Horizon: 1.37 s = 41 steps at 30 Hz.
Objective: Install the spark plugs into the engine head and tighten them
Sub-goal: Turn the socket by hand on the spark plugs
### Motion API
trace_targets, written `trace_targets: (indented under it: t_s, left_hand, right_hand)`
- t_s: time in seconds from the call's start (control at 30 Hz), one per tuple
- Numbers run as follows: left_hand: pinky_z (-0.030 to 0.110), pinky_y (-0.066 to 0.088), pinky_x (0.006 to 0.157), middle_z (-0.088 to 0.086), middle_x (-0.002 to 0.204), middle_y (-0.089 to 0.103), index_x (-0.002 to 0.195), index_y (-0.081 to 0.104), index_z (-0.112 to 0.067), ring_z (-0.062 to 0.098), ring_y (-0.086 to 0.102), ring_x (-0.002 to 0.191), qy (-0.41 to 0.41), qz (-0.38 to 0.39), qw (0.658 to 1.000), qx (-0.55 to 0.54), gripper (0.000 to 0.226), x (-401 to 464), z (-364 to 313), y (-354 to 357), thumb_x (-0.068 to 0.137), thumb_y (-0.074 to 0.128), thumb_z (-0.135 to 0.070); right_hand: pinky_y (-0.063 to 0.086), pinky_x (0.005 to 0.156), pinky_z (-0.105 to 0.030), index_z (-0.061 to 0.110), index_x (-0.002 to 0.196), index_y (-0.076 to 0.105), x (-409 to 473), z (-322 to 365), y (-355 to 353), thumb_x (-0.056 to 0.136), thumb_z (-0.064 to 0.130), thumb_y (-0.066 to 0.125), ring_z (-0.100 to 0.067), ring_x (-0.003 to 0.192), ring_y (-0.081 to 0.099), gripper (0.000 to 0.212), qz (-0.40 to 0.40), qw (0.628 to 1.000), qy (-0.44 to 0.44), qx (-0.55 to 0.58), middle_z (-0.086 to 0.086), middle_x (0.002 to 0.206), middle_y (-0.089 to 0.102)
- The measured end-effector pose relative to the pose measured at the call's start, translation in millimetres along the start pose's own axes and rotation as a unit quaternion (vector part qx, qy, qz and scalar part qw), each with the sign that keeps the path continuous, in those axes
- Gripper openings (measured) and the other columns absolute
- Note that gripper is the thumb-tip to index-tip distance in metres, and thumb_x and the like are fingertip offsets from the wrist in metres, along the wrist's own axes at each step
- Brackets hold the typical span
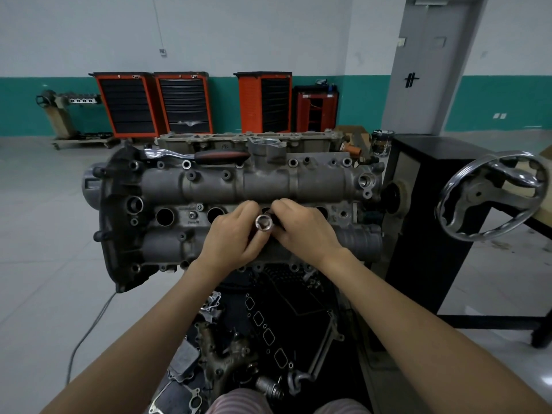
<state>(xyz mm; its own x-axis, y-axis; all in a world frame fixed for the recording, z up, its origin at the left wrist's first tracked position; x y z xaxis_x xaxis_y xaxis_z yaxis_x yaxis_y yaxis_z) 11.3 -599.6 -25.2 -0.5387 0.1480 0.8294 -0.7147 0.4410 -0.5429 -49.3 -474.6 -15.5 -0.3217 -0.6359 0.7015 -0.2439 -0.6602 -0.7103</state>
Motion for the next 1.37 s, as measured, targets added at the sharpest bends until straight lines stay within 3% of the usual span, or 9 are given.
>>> trace_targets:
  t_s: [0.17,0.23,0.4,0.53,0.67,0.77,1.0,1.17,1.37]
  left_hand:
    - [0.038,0.04,0.035,0.013,0.06,0.047,0.062,0.048,0.003,0.027,0.043,0.043,0.004,-0.02,1.0,0.008,0.05,1.1,2.3,1.9,0.089,0.046,-0.039]
    - [0.037,0.041,0.036,0.012,0.06,0.05,0.063,0.051,0.004,0.027,0.046,0.043,0.005,-0.023,1.0,0.019,0.054,0.9,3.3,2.7,0.094,0.04,-0.039]
    - [0.038,0.044,0.039,0.014,0.065,0.053,0.071,0.054,0.007,0.03,0.051,0.047,0.001,-0.026,0.999,0.021,0.039,0.6,2.0,2.8,0.089,0.04,-0.024]
    - [0.034,0.039,0.035,0.012,0.064,0.049,0.069,0.051,0.005,0.027,0.046,0.043,0.026,-0.025,0.999,0.02,0.04,0.1,1.5,2.1,0.092,0.039,-0.026]
    - [0.033,0.037,0.035,0.011,0.064,0.049,0.077,0.045,-0.002,0.026,0.044,0.041,0.039,-0.01,0.999,0.01,0.035,-1.6,2.8,1.4,0.091,0.04,-0.034]
    - [0.035,0.037,0.034,0.01,0.063,0.049,0.07,0.048,0.003,0.026,0.045,0.043,0.009,-0.011,1.0,0.021,0.037,-0.2,3.3,2.6,0.083,0.046,-0.031]
    - [0.038,0.039,0.036,0.012,0.063,0.048,0.067,0.047,0.001,0.028,0.044,0.044,-0.007,-0.02,1.0,0.021,0.035,0.8,1.0,3.0,0.089,0.041,-0.026]
    - [0.035,0.037,0.036,0.011,0.064,0.045,0.069,0.047,0.0,0.026,0.042,0.045,-0.001,-0.018,1.0,0.005,0.031,1.4,-2.6,1.3,0.086,0.043,-0.025]
    - [0.032,0.036,0.035,0.01,0.063,0.047,0.067,0.046,0.0,0.026,0.043,0.044,-0.004,-0.016,0.999,0.033,0.034,0.0,1.4,3.5,0.086,0.045,-0.028]
  right_hand:
    - [0.043,0.051,-0.042,-0.002,0.083,0.054,-1.4,-0.5,1.1,0.082,0.027,0.052,-0.036,0.065,0.056,0.029,-0.009,1.0,0.009,0.004,-0.016,0.079,0.056]
    - [0.045,0.056,-0.043,0.001,0.094,0.055,-1.6,-2.0,1.9,0.085,0.03,0.052,-0.034,0.072,0.058,0.031,-0.006,1.0,0.02,0.011,-0.012,0.087,0.06]
    - [0.052,0.064,-0.04,0.009,0.123,0.053,-3.5,-3.1,3.0,0.084,0.025,0.06,-0.026,0.085,0.064,0.042,0.001,1.0,0.0,0.009,-0.006,0.107,0.064]
    - [0.049,0.06,-0.045,0.003,0.107,0.062,-2.8,-2.1,1.3,0.085,0.017,0.058,-0.032,0.078,0.062,0.026,-0.002,1.0,-0.004,0.006,-0.011,0.089,0.063]
    - [0.046,0.056,-0.044,-0.002,0.086,0.058,-2.6,-1.4,0.3,0.082,0.016,0.064,-0.034,0.07,0.057,0.019,-0.014,1.0,0.016,0.023,-0.015,0.078,0.059]
    - [0.045,0.056,-0.042,-0.001,0.088,0.056,-2.2,-3.2,1.0,0.081,0.019,0.064,-0.032,0.07,0.056,0.023,-0.009,0.999,0.026,0.028,-0.013,0.079,0.058]
    - [0.049,0.051,-0.034,0.008,0.109,0.056,-2.9,-3.7,4.2,0.08,0.027,0.065,-0.026,0.07,0.064,0.036,-0.018,1.0,0.003,0.02,-0.004,0.092,0.066]
    - [0.051,0.057,-0.038,0.011,0.124,0.054,-2.6,-3.2,4.6,0.083,0.023,0.059,-0.028,0.079,0.064,0.042,-0.006,1.0,-0.006,0.012,-0.006,0.097,0.065]
    - [0.048,0.054,-0.043,0.002,0.098,0.064,-1.3,-1.9,2.7,0.083,0.012,0.058,-0.033,0.071,0.06,0.019,0.0,1.0,-0.011,0.007,-0.013,0.08,0.062]
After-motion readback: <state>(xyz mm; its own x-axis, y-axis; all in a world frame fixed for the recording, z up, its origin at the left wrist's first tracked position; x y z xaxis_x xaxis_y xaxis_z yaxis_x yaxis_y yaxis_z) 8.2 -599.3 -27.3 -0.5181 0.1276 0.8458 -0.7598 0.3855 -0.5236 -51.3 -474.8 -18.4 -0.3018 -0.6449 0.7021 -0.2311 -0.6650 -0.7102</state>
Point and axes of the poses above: each hand's wrist, its own x-axis towards the middle knuckle, its own y-axis out of the palm, z = x × y, the point moved 2 cm from there along x, towards the middle knuckle
